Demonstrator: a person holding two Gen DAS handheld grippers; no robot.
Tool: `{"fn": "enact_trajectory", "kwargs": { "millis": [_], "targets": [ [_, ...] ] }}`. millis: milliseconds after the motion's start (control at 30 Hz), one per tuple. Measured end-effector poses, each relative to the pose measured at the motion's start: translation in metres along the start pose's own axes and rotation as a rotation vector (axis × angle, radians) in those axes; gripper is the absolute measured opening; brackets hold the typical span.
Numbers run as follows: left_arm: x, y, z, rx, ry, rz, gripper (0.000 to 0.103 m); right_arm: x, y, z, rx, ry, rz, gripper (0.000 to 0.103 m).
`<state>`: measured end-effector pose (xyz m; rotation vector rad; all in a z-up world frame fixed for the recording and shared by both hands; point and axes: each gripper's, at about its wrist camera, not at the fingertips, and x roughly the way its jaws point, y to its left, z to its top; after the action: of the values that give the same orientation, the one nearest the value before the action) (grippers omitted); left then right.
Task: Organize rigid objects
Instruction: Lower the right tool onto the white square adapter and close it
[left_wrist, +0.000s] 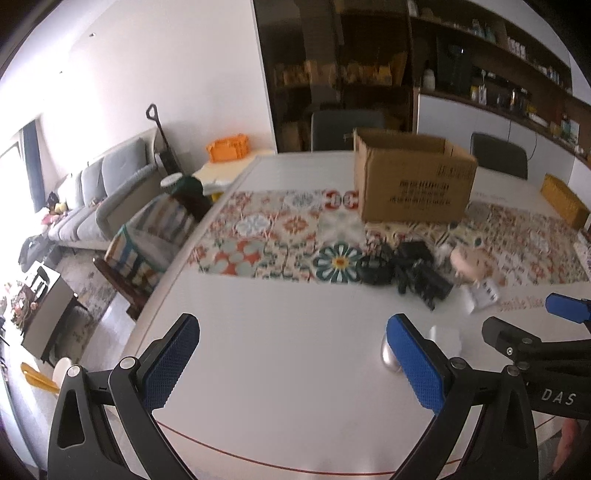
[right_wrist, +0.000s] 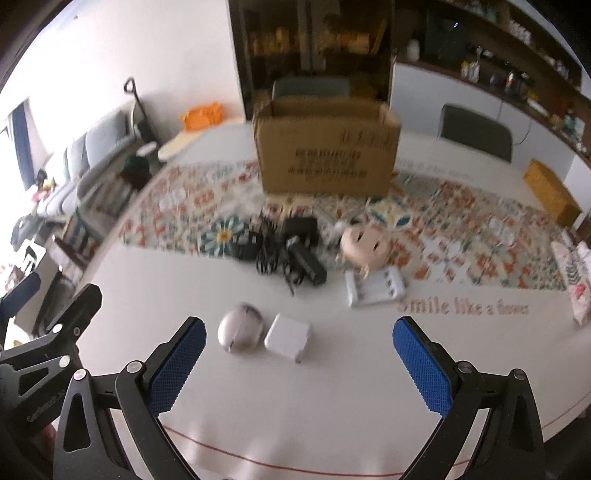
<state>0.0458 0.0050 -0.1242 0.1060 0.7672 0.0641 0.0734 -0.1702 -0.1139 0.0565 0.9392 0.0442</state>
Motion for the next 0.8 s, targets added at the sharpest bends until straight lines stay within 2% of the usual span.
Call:
{"fn": "enact_trajectory", "kwargs": {
  "millis": [233, 367, 533, 800],
  "targets": [
    [0.029, -0.007, -0.013, 0.023, 0.065, 0.004, 0.103, 0.045, 0.006, -0.007, -0.047, 0.118, -0.010, 0.100],
    [0.043, -0.010, -0.021, 0.031, 0.095, 0.000, 0.103, 0.069, 0.008, -0.014, -0.065, 0.174, -0.010, 0.095],
    [0.057, -0.011, -0.027, 0.031, 0.132, 0.003, 0.103, 0.088, 0.006, -0.021, -0.048, 0.200, 0.000, 0.093],
    [0.065, -0.015, -0.031, 0.040, 0.156, -0.008, 0.103, 0.113, 0.010, -0.025, -0.066, 0.230, -0.008, 0.081]
  ]
}}
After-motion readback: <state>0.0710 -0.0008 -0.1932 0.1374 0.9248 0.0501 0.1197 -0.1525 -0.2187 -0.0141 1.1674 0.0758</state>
